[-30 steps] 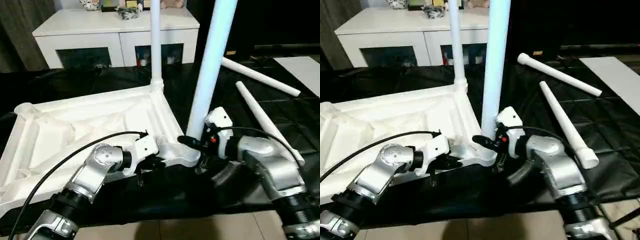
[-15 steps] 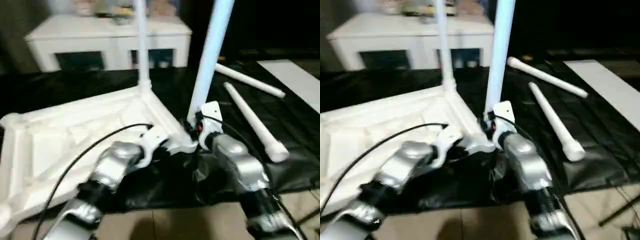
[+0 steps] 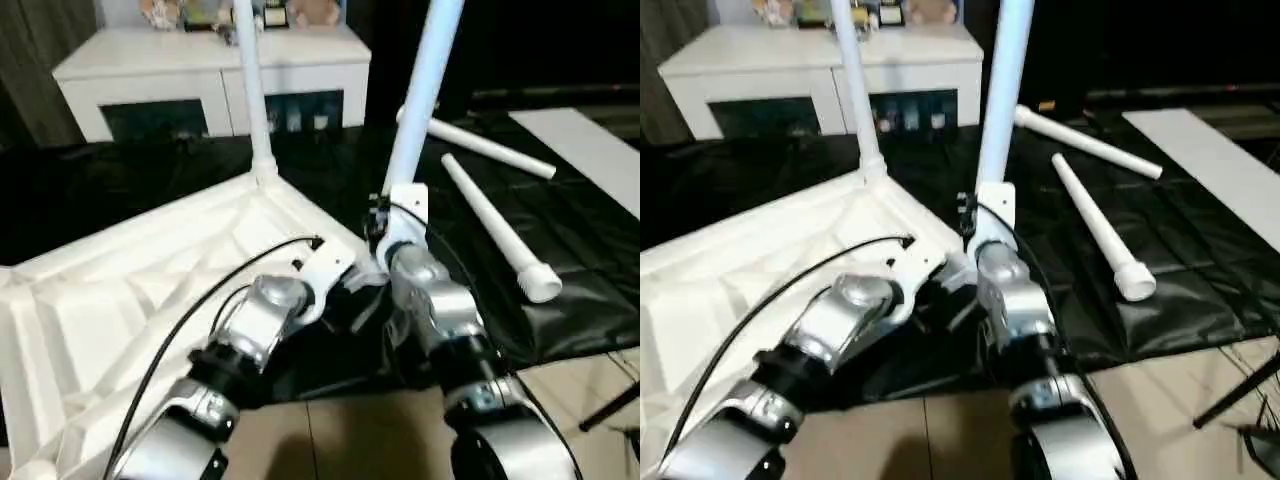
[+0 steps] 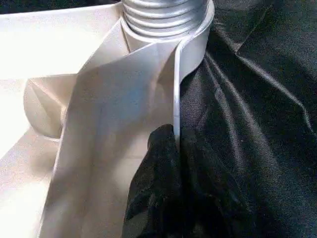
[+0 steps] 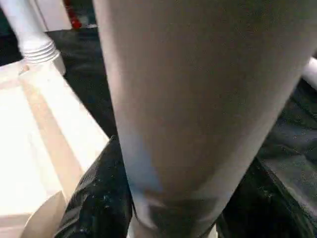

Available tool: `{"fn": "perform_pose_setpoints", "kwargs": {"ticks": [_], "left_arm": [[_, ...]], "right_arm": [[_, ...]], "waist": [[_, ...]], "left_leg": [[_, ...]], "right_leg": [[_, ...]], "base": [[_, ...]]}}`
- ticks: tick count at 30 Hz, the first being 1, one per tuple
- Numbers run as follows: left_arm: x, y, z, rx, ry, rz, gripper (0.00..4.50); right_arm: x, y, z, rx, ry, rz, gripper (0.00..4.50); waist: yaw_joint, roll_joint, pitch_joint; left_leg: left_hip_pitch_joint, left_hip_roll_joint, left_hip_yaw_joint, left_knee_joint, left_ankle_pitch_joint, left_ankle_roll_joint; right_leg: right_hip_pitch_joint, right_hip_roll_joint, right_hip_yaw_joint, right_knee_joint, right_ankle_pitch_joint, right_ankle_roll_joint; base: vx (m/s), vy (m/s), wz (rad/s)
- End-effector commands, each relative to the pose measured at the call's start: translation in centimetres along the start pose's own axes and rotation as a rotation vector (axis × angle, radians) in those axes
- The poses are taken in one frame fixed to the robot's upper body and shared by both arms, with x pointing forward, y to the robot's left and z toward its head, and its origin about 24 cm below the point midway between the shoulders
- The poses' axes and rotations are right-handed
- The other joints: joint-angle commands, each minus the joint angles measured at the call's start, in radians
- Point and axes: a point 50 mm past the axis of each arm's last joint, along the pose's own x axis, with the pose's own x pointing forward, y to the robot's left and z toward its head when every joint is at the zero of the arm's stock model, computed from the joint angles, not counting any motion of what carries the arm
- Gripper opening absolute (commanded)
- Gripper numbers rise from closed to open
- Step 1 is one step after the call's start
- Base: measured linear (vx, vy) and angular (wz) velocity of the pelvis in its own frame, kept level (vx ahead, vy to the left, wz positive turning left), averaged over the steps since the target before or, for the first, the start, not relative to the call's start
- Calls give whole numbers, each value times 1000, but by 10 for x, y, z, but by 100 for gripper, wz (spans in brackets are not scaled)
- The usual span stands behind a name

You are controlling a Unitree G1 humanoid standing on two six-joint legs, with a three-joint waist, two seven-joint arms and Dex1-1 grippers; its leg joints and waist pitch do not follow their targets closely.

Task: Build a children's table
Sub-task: Rotate leg to tighten

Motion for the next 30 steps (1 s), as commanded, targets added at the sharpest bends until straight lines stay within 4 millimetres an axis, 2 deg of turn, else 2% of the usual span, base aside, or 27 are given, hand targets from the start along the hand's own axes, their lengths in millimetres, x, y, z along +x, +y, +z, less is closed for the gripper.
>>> {"fn": "perform_pose_setpoints", "kwargs": {"ticks": [1,2,3,4,5,6,7,8,11,13,14,15,16,17,18,20,21,22,23,24,25,26,27,28,30], "left_arm": [[-4,16,0,3,28,116,0],[-4,16,0,3,29,116,0],[-4,17,-1,3,31,119,0],[-4,17,-1,2,31,119,0],[-4,18,-1,2,32,121,0],[-5,18,-2,0,31,121,0],[-5,19,-2,-2,30,121,0],[-5,19,-2,-2,28,120,0],[-5,20,-1,3,19,118,0],[-6,20,-1,3,14,115,0],[-6,21,-1,4,4,109,0],[-8,22,0,8,-12,99,0],[-8,22,0,8,-14,97,0],[-9,23,0,9,-24,90,0],[-10,23,0,17,-30,83,0],[-11,23,0,25,-36,75,0],[-12,24,0,29,-42,69,0],[-12,24,0,29,-43,69,0],[-13,25,0,33,-50,68,0],[-13,25,0,34,-51,68,0],[-13,26,0,39,-58,65,0],[-14,26,-1,39,-59,65,0],[-14,27,-1,40,-60,63,0],[-14,27,-1,41,-61,61,0],[-15,28,-1,43,-62,59,0]], "right_arm": [[-2,-18,-51,38,217,-95,184],[-1,-18,-51,38,216,-96,184],[-1,-16,-50,30,209,-93,184],[0,-16,-50,31,206,-91,184],[0,-14,-48,40,197,-82,184],[1,-12,-47,43,189,-64,184],[1,-10,-46,46,185,-53,184],[2,-9,-45,48,176,-45,184],[4,-3,-38,57,134,15,184],[4,0,-33,114,103,51,184],[5,1,-28,121,82,73,219],[5,3,-22,105,56,101,219],[5,3,-21,102,54,104,219],[5,5,-17,92,41,137,242],[5,6,-13,93,29,152,259],[4,7,-8,94,12,174,261],[4,8,-2,83,-16,204,276],[4,8,-1,81,-20,209,290],[3,8,3,77,-33,225,290],[3,8,3,77,-34,227,310],[2,8,8,75,-49,252,310],[1,8,10,73,-57,264,319],[0,7,12,71,-64,274,338],[-1,7,14,71,-68,281,338],[-2,5,15,68,-73,288,350]], "waist": [[-14,7,-22],[-15,13,-23],[-13,17,-26],[-7,15,-26],[-10,6,-32],[-8,1,-28],[-13,2,-25],[-14,4,-25],[-19,9,-22],[-20,13,-19],[-20,9,-20],[-20,11,-18],[-22,10,-18],[-23,6,-19],[-24,3,-19],[-25,-1,-20],[-26,-5,-27],[-21,-4,-35],[-19,-5,-41],[-9,-7,-44],[0,-11,-47],[4,-12,-47],[8,-12,-46],[14,-11,-38],[14,-9,-40]], "left_leg": [[18,37,-24,-101,-672,-22],[10,43,-30,-109,-695,-25],[-12,57,-39,-126,-723,-35],[-1,55,-30,-129,-735,-46],[10,46,-25,-113,-694,-45],[11,35,-18,-98,-635,-32],[-1,35,-21,-95,-610,-22],[-11,37,-26,-99,-604,-22],[-7,44,-32,-110,-669,-36],[-11,52,-35,-127,-734,-43],[-11,53,-34,-128,-737,-43],[-8,52,-32,-131,-747,-46],[-7,51,-31,-130,-746,-47],[-6,50,-29,-128,-737,-45],[-4,47,-27,-123,-711,-37],[-3,40,-24,-110,-645,-20],[-18,39,-26,-103,-576,-10],[-33,44,-24,-101,-483,-2],[-37,45,-21,-99,-428,6],[-43,50,-13,-97,-329,24],[-48,52,-3,-94,-234,47],[-48,51,3,-94,-204,60],[-51,52,9,-94,-200,78],[-48,51,15,-97,-306,71],[-37,50,15,-93,-394,37]], "right_leg": [[-3,-35,-16,-103,-608,-25],[8,-33,-20,-92,-583,-21],[31,-38,-5,-55,-492,-32],[13,-38,5,-64,-482,-49],[0,-46,11,-75,-492,-59],[-15,-54,9,-94,-569,-62],[-7,-58,-3,-99,-627,-42],[3,-58,-5,-95,-629,-34],[0,-49,-14,-93,-596,-28],[9,-44,-15,-79,-548,-37],[9,-43,-12,-78,-538,-40],[6,-43,-11,-78,-538,-47],[5,-45,-11,-80,-543,-50],[4,-47,-10,-83,-549,-51],[2,-50,-10,-90,-570,-47],[-3,-61,-10,-105,-620,-42],[7,-69,-5,-103,-618,-44],[11,-76,8,-93,-550,-71],[13,-75,13,-87,-493,-93],[8,-70,24,-73,-372,-144],[9,-67,29,-62,-281,-184],[10,-64,30,-59,-258,-197],[7,-63,32,-55,-261,-205],[-6,-58,28,-63,-388,-177],[-16,-58,25,-75,-512,-121]], "base": [[0,0,0],[0,0,0],[0,0,0],[0,0,0],[0,0,0],[0,0,0],[0,0,0],[0,0,0],[0,0,0],[0,0,0],[0,0,0],[0,0,0],[0,0,0],[0,0,0],[0,0,0],[0,0,0],[0,0,0],[0,0,0],[0,0,0],[0,0,0],[0,0,0],[0,0,0],[0,0,0],[0,0,0],[0,0,0]]}}
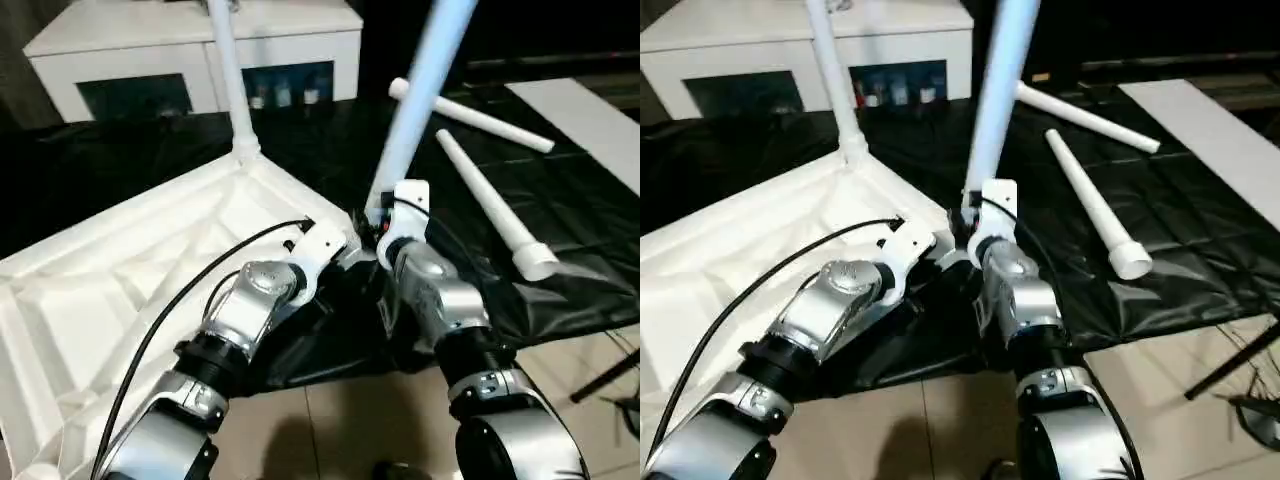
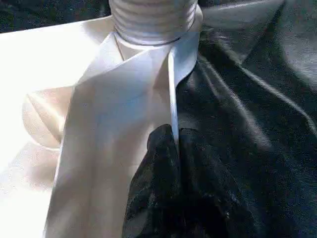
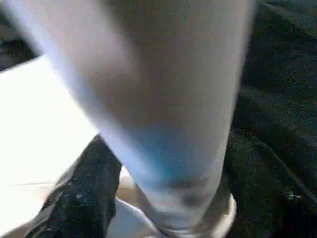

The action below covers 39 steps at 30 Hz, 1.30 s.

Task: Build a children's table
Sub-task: Rotate leg to tighten

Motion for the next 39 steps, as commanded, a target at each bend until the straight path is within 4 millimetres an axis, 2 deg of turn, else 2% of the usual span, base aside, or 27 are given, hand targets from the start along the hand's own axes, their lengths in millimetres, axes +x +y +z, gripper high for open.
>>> {"fn": "perform_pose_setpoints", "kwargs": {"ticks": [1,3,5,6,9,12,15,17,18,21,24,27,30,32,37,39], "left_arm": [[-3,6,-11,8,39,15,0],[-4,8,-11,9,36,14,0],[-5,8,-11,12,35,13,0],[-5,8,-12,14,34,12,0],[-5,8,-11,15,32,8,0],[-5,8,-11,16,29,3,0],[-5,8,-11,17,25,-3,0],[-5,7,-10,17,25,-5,0],[-5,8,-10,18,24,-6,0],[-5,7,-11,21,24,-10,0],[-6,7,-11,30,21,-30,0],[-8,6,-11,44,12,-67,0],[-13,2,-9,68,-15,-147,0],[-13,2,-9,68,-15,-147,0],[-30,1,-14,130,-35,-331,0],[-30,1,-14,130,-35,-331,0]], "right_arm": [[-3,-1,5,-3,-11,24,359],[-4,-4,8,-15,-21,21,385],[-5,-6,10,-22,-32,14,389],[-5,-6,11,-14,-42,35,357],[-6,-7,12,7,-44,44,356],[-6,-8,11,13,-33,48,318],[-6,-9,9,17,-25,50,302],[-6,-9,9,17,-23,52,302],[-6,-9,9,16,-21,54,270],[-7,-10,8,15,-16,59,265],[-7,-12,6,9,11,75,236],[-10,-15,2,-7,74,128,212],[-20,-19,-4,-52,179,259,199],[-20,-19,-4,-52,179,259,198],[-45,-28,6,-88,222,542,193],[-45,-28,6,-88,222,542,193]], "waist": [[11,-5,-67],[17,-5,-67],[21,-4,-70],[23,-3,-71],[28,-3,-74],[35,-3,-79],[40,-6,-79],[46,-5,-80],[50,-4,-83],[58,-3,-87],[61,-1,-91],[61,2,-89],[66,0,-91],[70,-1,-92],[82,-4,-91],[86,-5,-89]], "left_leg": [[6,41,-16,-82,-424,12],[7,44,-11,-84,-401,10],[5,46,-8,-83,-374,9],[4,45,-6,-83,-363,12],[4,44,-2,-80,-345,23],[7,45,4,-75,-282,32],[2,42,8,-72,-266,45],[6,43,10,-69,-262,41],[5,42,10,-67,-241,42],[4,42,12,-62,-165,59],[2,41,13,-57,-125,78],[2,42,11,-56,-131,83],[9,43,15,-52,-145,84],[9,44,16,-52,-142,86],[12,46,22,-50,-136,91],[13,47,23,-51,-151,86]], "right_leg": [[40,-43,37,-80,-528,-87],[37,-37,39,-76,-458,-102],[41,-35,41,-68,-398,-125],[44,-34,40,-64,-375,-135],[46,-34,42,-63,-363,-148],[47,-32,45,-54,-284,-176],[48,-30,46,-53,-306,-177],[44,-30,51,-51,-319,-174],[48,-30,51,-47,-300,-176],[52,-27,51,-36,-209,-195],[58,-24,50,-26,-155,-213],[61,-21,50,-23,-149,-218],[58,-19,55,-22,-139,-226],[58,-21,56,-21,-142,-227],[56,-20,60,-19,-140,-227],[55,-21,62,-18,-155,-225]], "base": [[0,0,0],[0,0,0],[0,0,0],[0,0,0],[0,0,0],[0,0,0],[0,0,0],[0,0,0],[0,0,0],[0,0,0],[0,0,0],[0,0,0],[0,0,0],[0,0,0],[0,0,0],[0,0,0]]}}
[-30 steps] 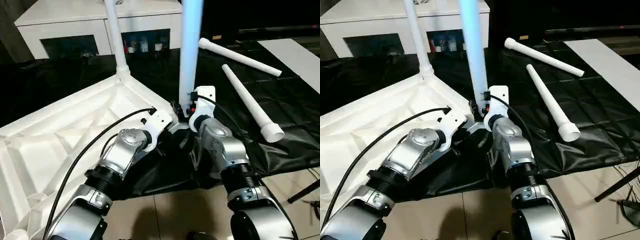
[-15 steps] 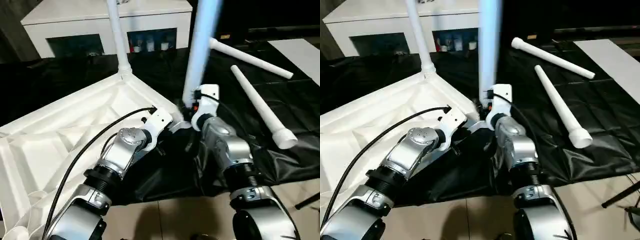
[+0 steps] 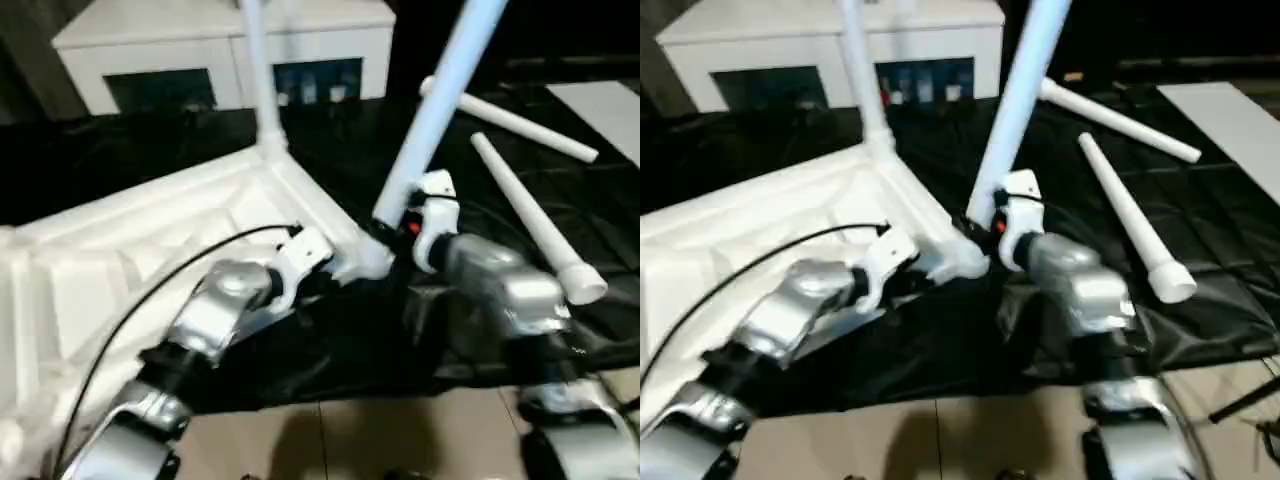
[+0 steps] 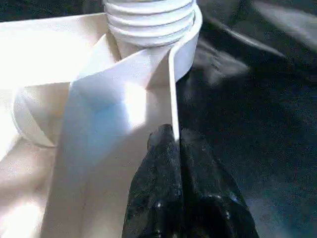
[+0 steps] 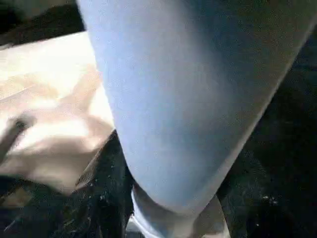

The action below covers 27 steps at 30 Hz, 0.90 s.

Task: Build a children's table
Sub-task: Rotate leg to tighten

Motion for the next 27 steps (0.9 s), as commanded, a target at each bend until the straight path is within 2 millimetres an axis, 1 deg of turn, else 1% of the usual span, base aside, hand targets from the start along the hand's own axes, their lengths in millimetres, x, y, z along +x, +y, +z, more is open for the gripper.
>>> {"fn": "perform_pose_setpoints", "kwargs": {"ticks": [1,2,3,4,6,7,9,10,11,12,13,14,15,16,17,18,19,21,24,26,27], "left_arm": [[-3,-8,2,71,-14,-116,0],[-3,-8,2,71,-14,-116,0],[-10,-11,-1,100,-8,-186,0],[-16,-12,-3,129,-4,-246,0],[-24,-12,-6,157,9,-306,0],[-26,-12,-7,165,11,-324,0],[-26,-12,-7,166,11,-326,0],[-30,-11,-8,180,26,-343,0],[-34,-9,-9,189,43,-364,0],[-36,-8,-10,201,56,-373,0],[-37,-7,-10,210,62,-380,0],[-37,-7,-10,210,62,-380,0],[-38,-6,-9,220,65,-378,0],[-38,-5,-9,224,64,-379,0],[-38,-5,-9,225,64,-380,0],[-38,-5,-9,225,64,-379,0],[-38,-4,-9,226,65,-377,0],[-38,-4,-8,229,62,-382,0],[-38,-5,-8,233,60,-388,0],[-37,-5,-8,236,57,-389,0],[-37,-5,-9,238,57,-388,0]], "right_arm": [[-5,10,-7,-13,56,149,192],[-5,10,-7,-13,56,149,192],[-18,11,-6,-60,78,260,192],[-28,12,-5,-85,102,340,191],[-40,13,-4,-110,148,439,191],[-44,13,-5,-116,166,464,191],[-44,13,-5,-116,167,466,191],[-47,12,-6,-140,196,489,191],[-47,10,-6,-168,213,502,191],[-46,9,-5,-189,218,504,191],[-45,8,-4,-202,217,507,191],[-45,8,-4,-202,217,507,191],[-42,9,-2,-202,199,513,191],[-41,9,-1,-199,192,522,191],[-41,10,0,-197,190,527,191],[-40,10,-1,-199,192,528,191],[-39,10,-1,-203,196,530,191],[-37,10,-4,-222,207,524,191],[-34,8,-6,-225,202,517,191],[-31,8,-7,-206,192,524,191],[-30,9,-9,-195,194,535,191]], "waist": [[7,-15,-81],[9,-15,-81],[10,-16,-77],[26,-15,-79],[31,-15,-76],[33,-15,-77],[35,-17,-77],[35,-17,-78],[37,-22,-79],[38,-20,-80],[37,-19,-80],[37,-18,-81],[36,-30,-81],[38,-24,-82],[39,-22,-82],[40,-22,-83],[40,-24,-84],[40,-24,-85],[39,-25,-84],[40,-26,-85],[40,-24,-85]], "left_leg": [[6,32,-1,-68,-178,87],[8,34,-2,-68,-184,82],[8,34,1,-70,-209,74],[17,39,1,-69,-229,70],[19,42,7,-70,-237,64],[19,42,9,-69,-229,58],[14,40,10,-68,-217,53],[13,40,9,-67,-209,51],[13,40,9,-67,-210,50],[11,40,8,-66,-199,50],[14,41,9,-66,-197,48],[13,41,8,-66,-195,47],[13,40,10,-65,-189,48],[13,40,9,-65,-182,49],[14,40,10,-63,-181,49],[14,41,9,-64,-178,48],[14,41,10,-63,-173,50],[13,41,10,-62,-172,51],[12,39,10,-62,-189,46],[13,39,9,-62,-187,44],[13,39,9,-62,-185,43]], "right_leg": [[60,-28,38,-46,-211,-231],[60,-29,39,-45,-219,-228],[56,-28,40,-49,-253,-222],[56,-29,42,-49,-273,-209],[47,-24,46,-46,-265,-218],[48,-25,47,-42,-258,-225],[51,-27,47,-40,-260,-225],[51,-28,47,-39,-259,-226],[50,-28,46,-41,-267,-225],[52,-29,47,-37,-260,-226],[49,-27,48,-37,-252,-227],[49,-28,47,-36,-250,-230],[50,-26,47,-36,-245,-231],[51,-28,48,-33,-244,-234],[49,-27,48,-33,-242,-235],[50,-27,48,-32,-230,-237],[51,-26,48,-30,-214,-240],[51,-27,48,-29,-205,-243],[52,-27,47,-31,-230,-240],[52,-27,47,-31,-231,-239],[52,-26,47,-30,-226,-241]], "base": [[0,0,0],[0,0,0],[0,0,0],[0,0,0],[0,0,0],[0,0,0],[0,0,0],[0,0,0],[0,0,0],[0,0,0],[0,0,0],[0,0,0],[0,0,0],[0,0,0],[0,0,0],[0,0,0],[0,0,0],[0,0,0],[0,0,0],[0,0,0],[0,0,0]]}}
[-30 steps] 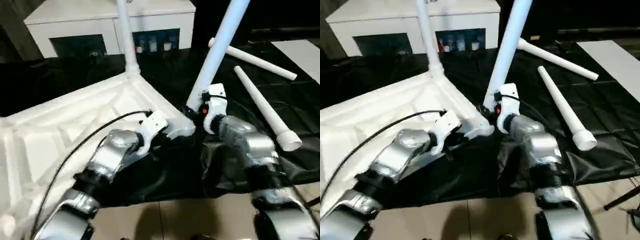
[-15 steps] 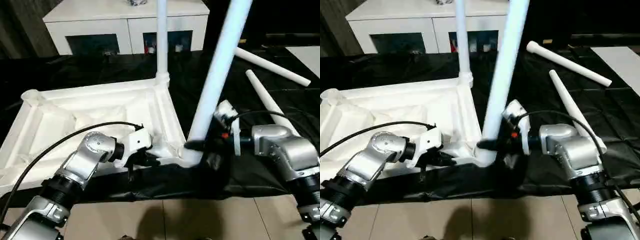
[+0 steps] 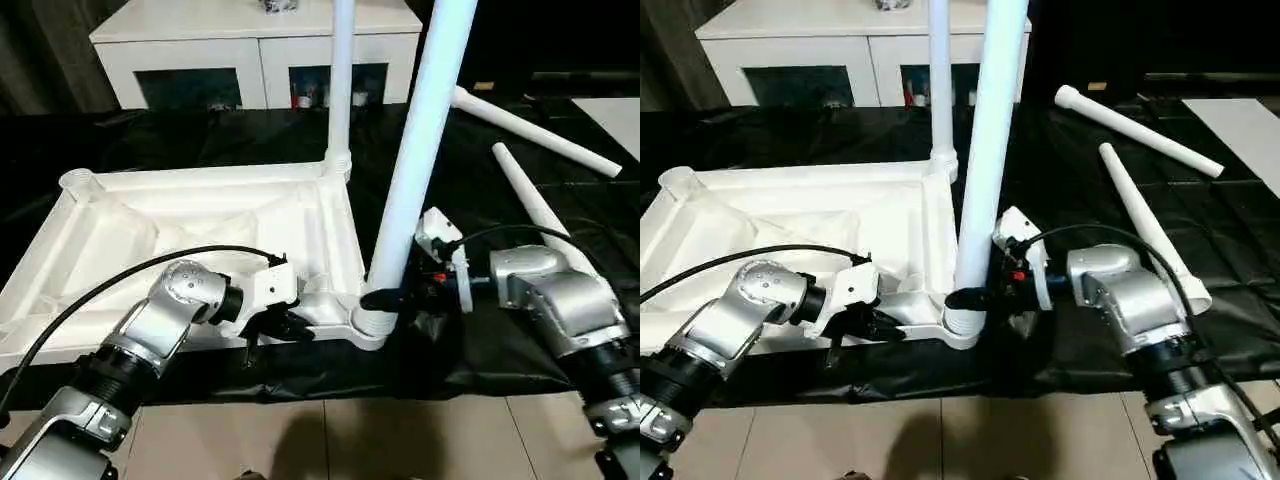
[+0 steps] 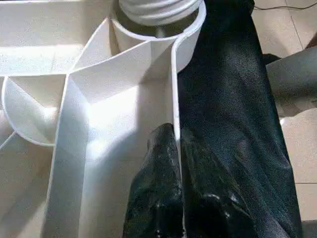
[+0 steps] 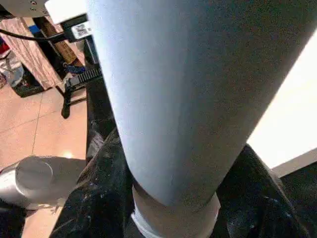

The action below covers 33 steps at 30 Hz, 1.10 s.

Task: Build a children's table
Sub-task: Rotate leg to tighten

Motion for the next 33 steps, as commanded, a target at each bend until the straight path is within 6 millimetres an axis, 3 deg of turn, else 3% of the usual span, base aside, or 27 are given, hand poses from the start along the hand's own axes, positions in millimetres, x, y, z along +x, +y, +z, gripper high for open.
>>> {"fn": "perform_pose_setpoints", "kwargs": {"ticks": [1,6,17,27,31,32,33], "left_arm": [[0,2,10,58,-5,-26,0],[0,1,10,58,-5,-30,0],[1,2,9,59,-8,-18,0],[3,2,9,42,-32,12,0],[4,2,10,39,-35,16,0],[3,2,9,40,-33,16,0],[3,3,9,41,-32,15,0]], "right_arm": [[3,0,1,-12,7,14,191],[6,1,-6,10,3,19,191],[3,-2,-19,59,-77,-67,191],[-2,5,-41,64,-161,-214,189],[-3,11,-52,-2,-140,-281,189],[-1,14,-54,-22,-115,-280,189],[0,15,-55,-36,-93,-275,189]], "waist": [[-3,-12,-81],[-2,-12,-83],[-3,-9,-83],[-4,5,-81],[-10,2,-78],[-11,10,-77],[-14,5,-77]], "left_leg": [[11,32,-3,-73,-187,43],[10,31,-2,-70,-166,51],[12,30,-3,-71,-193,39],[15,30,-7,-78,-262,18],[16,28,-9,-82,-305,9],[18,28,-10,-82,-314,8],[17,27,-9,-82,-321,9]], "right_leg": [[52,-25,40,-44,-218,-250],[54,-25,40,-39,-184,-258],[54,-24,40,-43,-211,-251],[53,-24,38,-53,-250,-235],[52,-23,38,-60,-301,-213],[51,-23,38,-61,-309,-212],[50,-22,38,-63,-314,-209]], "base": [[0,0,0],[0,0,0],[0,0,0],[0,0,0],[0,0,0],[0,0,0],[0,0,0]]}}
